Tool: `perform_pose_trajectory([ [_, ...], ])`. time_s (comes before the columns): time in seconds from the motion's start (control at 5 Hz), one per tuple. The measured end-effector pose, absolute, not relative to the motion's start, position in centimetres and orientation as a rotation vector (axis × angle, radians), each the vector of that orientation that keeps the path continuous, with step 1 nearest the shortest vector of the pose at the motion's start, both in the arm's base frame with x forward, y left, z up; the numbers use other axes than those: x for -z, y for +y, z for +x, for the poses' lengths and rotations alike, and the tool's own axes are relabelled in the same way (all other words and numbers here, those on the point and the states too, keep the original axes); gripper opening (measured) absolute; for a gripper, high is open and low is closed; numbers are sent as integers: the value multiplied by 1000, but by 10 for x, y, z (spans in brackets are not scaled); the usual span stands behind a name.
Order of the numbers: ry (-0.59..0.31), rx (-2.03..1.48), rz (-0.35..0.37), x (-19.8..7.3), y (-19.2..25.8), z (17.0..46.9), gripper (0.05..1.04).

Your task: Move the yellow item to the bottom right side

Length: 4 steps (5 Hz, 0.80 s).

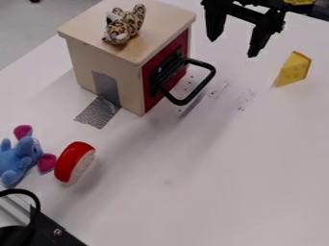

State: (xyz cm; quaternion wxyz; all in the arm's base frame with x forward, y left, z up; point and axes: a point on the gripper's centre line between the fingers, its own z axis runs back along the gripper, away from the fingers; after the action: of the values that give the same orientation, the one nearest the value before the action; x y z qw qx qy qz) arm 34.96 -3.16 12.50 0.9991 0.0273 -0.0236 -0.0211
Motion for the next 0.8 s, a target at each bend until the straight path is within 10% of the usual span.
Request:
perform_pose_trajectory([
  [0.8,16,83,47,-57,-50,436,1000],
])
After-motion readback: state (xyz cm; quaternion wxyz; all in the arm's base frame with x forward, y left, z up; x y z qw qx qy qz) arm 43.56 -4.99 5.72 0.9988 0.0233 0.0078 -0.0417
